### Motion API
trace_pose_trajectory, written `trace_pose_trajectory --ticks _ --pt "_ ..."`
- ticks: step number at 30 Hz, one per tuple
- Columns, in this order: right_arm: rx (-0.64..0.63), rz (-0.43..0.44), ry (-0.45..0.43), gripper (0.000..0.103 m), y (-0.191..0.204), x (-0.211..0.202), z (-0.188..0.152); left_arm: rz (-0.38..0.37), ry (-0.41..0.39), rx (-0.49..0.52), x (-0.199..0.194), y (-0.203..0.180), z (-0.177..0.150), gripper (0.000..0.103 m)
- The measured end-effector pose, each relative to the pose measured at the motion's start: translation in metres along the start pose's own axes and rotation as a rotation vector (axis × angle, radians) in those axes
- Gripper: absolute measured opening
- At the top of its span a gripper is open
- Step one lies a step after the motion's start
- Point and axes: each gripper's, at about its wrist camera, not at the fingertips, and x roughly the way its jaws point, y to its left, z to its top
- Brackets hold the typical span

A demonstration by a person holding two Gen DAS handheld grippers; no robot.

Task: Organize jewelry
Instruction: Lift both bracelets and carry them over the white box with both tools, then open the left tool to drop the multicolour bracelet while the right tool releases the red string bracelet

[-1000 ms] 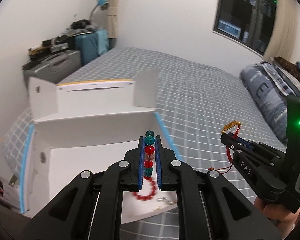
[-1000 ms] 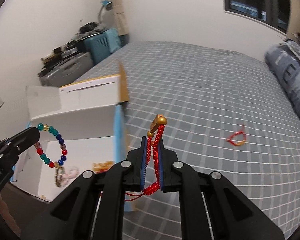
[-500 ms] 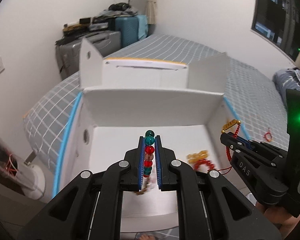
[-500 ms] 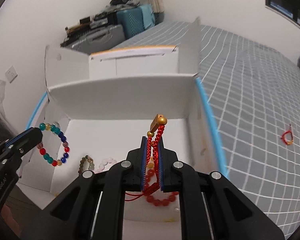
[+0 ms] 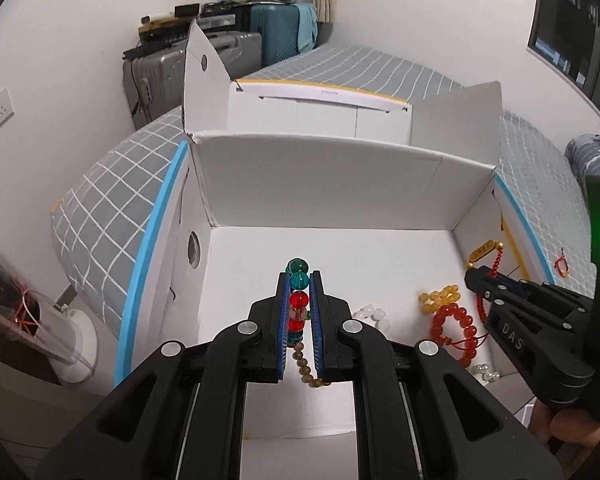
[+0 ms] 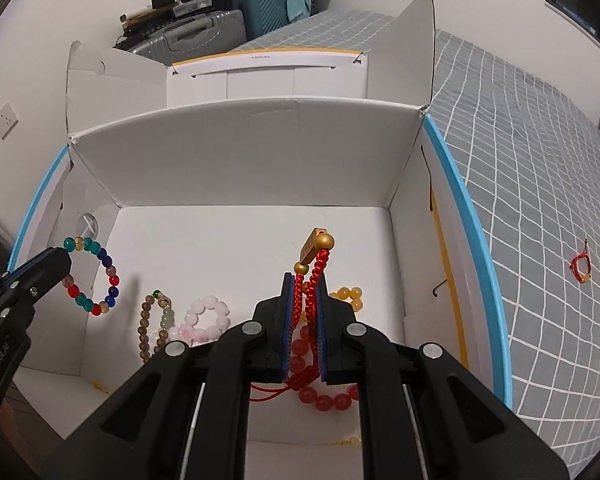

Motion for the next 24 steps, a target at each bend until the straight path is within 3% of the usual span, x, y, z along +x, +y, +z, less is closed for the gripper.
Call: trace_pose_trajectory --ticks 18,21,22,24 --pt "-0.02 -0.006 0.029 0.012 0.007 0.001 0.0 0.021 0.058 -0.001 0.017 0.003 -0.003 0.01" --pt "-0.025 -0.003 0.032 0.022 0.009 0.001 0.0 0.034 0.053 -0.002 0.015 0.003 -0.002 0.015" --pt "-0.028 0.003 0.027 0.026 0.009 -0.001 0.0 0.032 0.054 -0.001 0.013 0.002 -0.001 0.023" --pt "-0.031 0.014 0.013 0.044 0.01 -0.005 -0.001 0.024 0.048 -0.008 0.01 0.002 -0.001 0.037"
